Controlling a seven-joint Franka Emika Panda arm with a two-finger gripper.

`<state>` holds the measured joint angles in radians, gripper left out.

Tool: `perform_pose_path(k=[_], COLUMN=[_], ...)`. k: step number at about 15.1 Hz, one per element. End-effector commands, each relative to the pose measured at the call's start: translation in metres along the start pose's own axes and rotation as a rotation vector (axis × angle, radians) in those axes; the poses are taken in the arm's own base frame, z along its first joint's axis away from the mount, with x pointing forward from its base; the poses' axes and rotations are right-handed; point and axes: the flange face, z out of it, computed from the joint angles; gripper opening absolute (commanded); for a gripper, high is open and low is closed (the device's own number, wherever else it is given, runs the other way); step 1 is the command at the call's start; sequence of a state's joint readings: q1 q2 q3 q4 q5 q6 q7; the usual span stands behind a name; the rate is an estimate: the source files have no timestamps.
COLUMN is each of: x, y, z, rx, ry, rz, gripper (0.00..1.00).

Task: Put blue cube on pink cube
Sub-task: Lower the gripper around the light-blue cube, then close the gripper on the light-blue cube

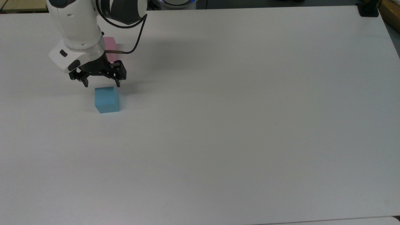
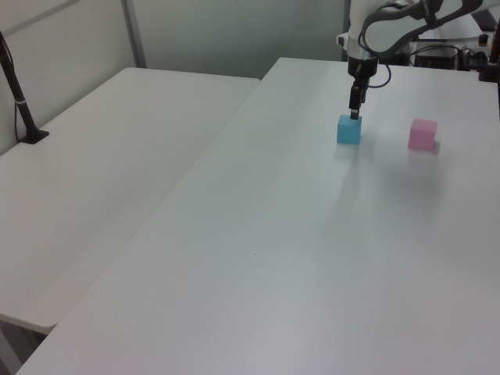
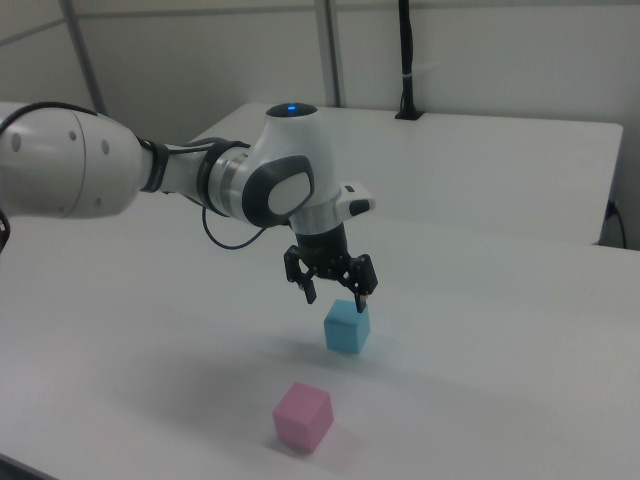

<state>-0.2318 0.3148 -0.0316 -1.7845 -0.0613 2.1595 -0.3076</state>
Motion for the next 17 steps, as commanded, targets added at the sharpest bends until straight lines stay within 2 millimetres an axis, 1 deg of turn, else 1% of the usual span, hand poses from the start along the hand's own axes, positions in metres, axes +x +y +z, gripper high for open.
perform_pose_path(k=[1, 3, 5, 6, 7, 9, 10, 11, 14, 16, 17], x=[0.001, 0.0, 0.001, 0.001, 0.006, 0.011, 0.013, 0.015, 0.02, 0.024, 0.024], y=[0.0, 0.002, 0.002, 0.002, 0.003, 0.004, 0.006, 0.008, 0.008, 0.008, 0.006], z=[0.015, 0.026, 0.03, 0.035, 0.035, 0.043, 0.041, 0.047, 0.055, 0.057, 0.058], rx=[-0.009, -0.006, -0.005, -0.003, -0.005, -0.004, -0.007, -0.004, -0.007, -0.016, -0.017], ry=[0.002, -0.014, -0.02, -0.027, -0.022, -0.026, -0.019, -0.025, -0.019, 0.012, 0.012], rz=[-0.025, -0.026, -0.03, -0.032, -0.041, -0.045, -0.043, -0.041, -0.045, -0.047, -0.054], gripper=[1.0, 1.0, 1.0, 1.0, 1.0, 1.0, 1.0, 1.0, 1.0, 0.92, 0.73])
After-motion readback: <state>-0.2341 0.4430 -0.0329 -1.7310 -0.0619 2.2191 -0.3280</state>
